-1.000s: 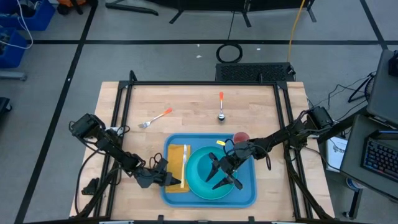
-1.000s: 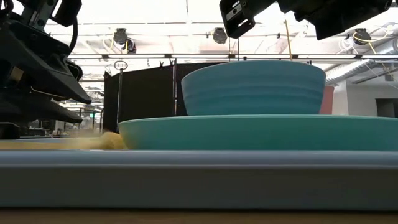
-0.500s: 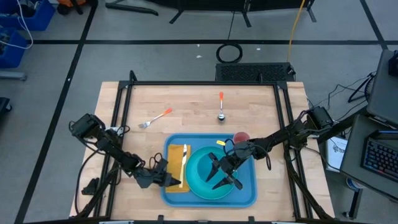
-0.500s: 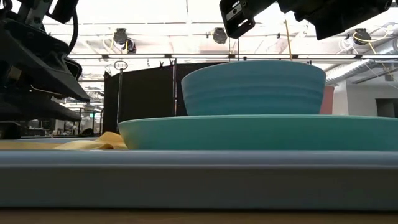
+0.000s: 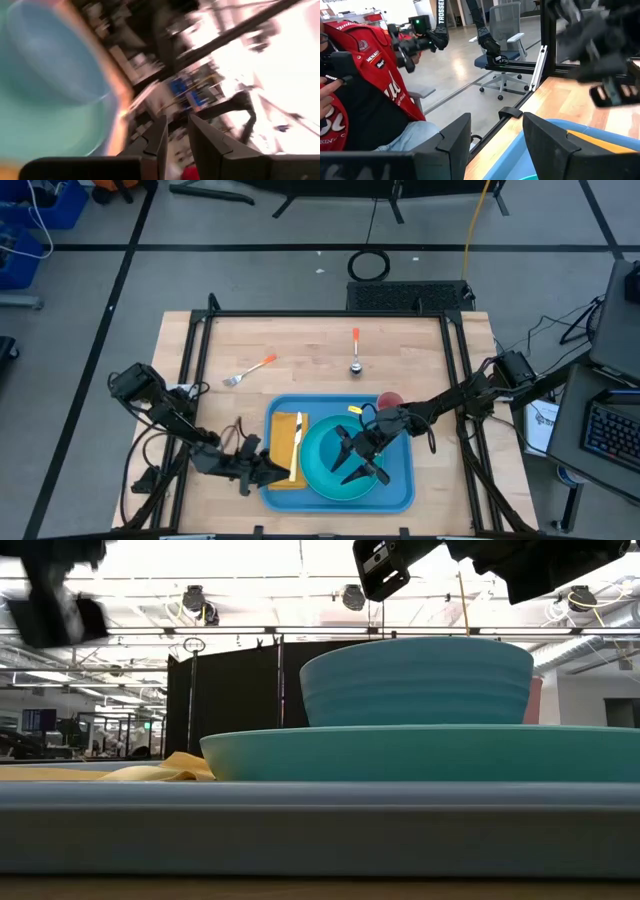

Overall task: Set up tray
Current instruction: Put the orange spoon on top of the yellow napkin to the left of the yellow knife

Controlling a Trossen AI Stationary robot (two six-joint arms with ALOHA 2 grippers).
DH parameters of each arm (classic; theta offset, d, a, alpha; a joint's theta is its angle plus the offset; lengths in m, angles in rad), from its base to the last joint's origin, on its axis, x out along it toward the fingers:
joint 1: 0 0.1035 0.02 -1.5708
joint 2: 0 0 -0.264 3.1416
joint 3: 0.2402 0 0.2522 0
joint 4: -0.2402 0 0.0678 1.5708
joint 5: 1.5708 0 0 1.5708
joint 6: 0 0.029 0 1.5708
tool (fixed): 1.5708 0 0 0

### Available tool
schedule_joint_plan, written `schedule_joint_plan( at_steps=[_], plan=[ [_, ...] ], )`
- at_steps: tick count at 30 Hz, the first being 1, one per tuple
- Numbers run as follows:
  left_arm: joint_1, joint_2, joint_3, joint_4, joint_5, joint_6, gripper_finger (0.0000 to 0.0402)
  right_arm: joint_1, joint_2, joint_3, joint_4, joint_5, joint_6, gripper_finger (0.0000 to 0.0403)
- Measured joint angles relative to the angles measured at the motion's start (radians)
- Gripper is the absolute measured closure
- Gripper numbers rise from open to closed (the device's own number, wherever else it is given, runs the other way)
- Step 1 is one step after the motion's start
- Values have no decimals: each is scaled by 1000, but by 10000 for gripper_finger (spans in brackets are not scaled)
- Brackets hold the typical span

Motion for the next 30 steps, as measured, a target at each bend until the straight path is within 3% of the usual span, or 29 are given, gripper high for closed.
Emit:
schedule_joint_plan(
  at_steps=[7,11,15,22,27,30],
  plan=[
    [13,0,0,224,0,385,323,-2,0,0,3,1,-4,234],
    [39,-23,2,228,11,546,323,-2,0,0,27,1,-29,234],
    [94,-67,2,201,-4,564,323,-7,0,0,29,1,-30,234],
    [217,-188,2,-54,94,653,323,-8,0,0,37,-5,1,234],
    [236,-234,2,-72,122,718,323,-13,-4,0,23,10,5,234],
    [235,-250,2,-93,113,765,323,-35,-48,26,-137,67,-22,234]
  ],
)
